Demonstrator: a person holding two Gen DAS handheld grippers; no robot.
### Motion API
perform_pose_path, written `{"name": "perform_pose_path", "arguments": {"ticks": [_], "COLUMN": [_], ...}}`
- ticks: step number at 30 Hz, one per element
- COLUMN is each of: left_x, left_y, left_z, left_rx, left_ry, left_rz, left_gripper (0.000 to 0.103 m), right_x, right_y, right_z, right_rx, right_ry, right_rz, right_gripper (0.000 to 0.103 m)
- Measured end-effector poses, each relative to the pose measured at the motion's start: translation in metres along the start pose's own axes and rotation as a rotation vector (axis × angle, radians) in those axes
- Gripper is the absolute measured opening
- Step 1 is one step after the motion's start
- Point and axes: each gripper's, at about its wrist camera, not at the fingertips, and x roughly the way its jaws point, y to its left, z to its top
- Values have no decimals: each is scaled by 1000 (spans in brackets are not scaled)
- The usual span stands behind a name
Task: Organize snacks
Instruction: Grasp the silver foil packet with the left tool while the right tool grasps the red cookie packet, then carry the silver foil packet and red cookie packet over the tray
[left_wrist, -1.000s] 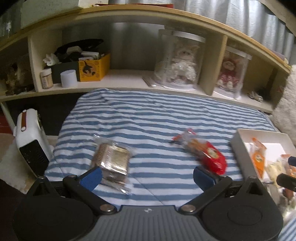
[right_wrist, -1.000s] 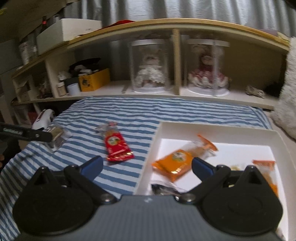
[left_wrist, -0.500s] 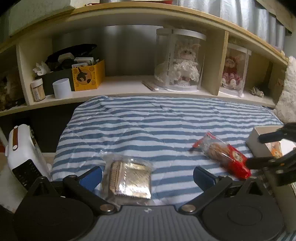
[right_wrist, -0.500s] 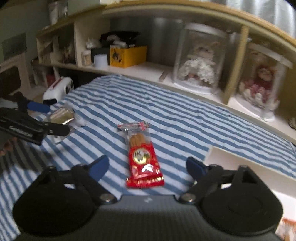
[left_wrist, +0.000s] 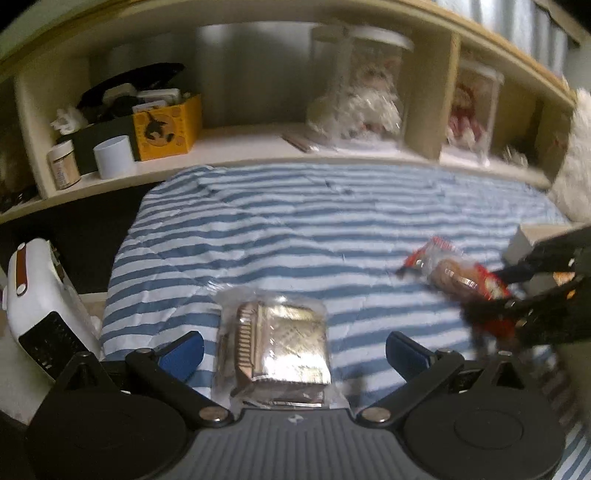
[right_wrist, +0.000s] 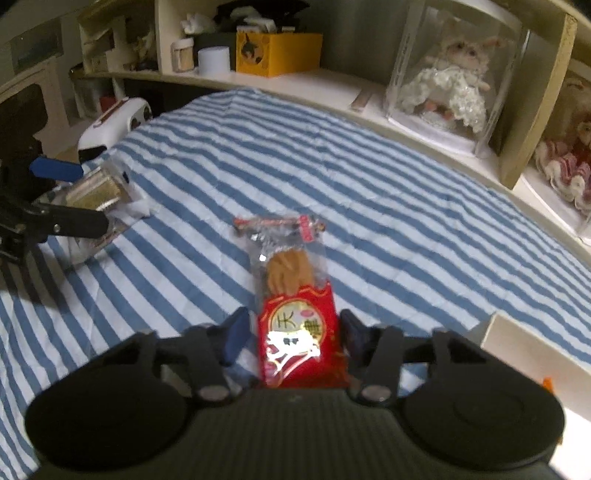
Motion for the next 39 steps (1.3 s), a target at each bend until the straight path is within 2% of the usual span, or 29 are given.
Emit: {"name": "perform_pose_path", "arguments": {"ticks": [1,4,14,26,39], "left_x": [1,3,2,-24,-86], "left_y": [-1,-3,2,-22,-83], "left_z": [-1,-4,-4,-10,4], "left_rx": [3,-9,-91,-92,-91], "left_ry": [9,11,13,13,-83], "left_rz": [8,30,113,78,-28], "left_gripper": [103,102,65,64,64], "right_x": [-2,-11,-33,-67,-140], "right_y": [3,7,19,13,-14], "right_z": [-2,-8,-40,-62,-80], "right_rx": [-8,21,136,214,297], "right_ry": [-4,-5,-9,-33,-148], "right_rz": [-13,-16,16,16,1], "right_gripper": [49,49,48,48,47]}}
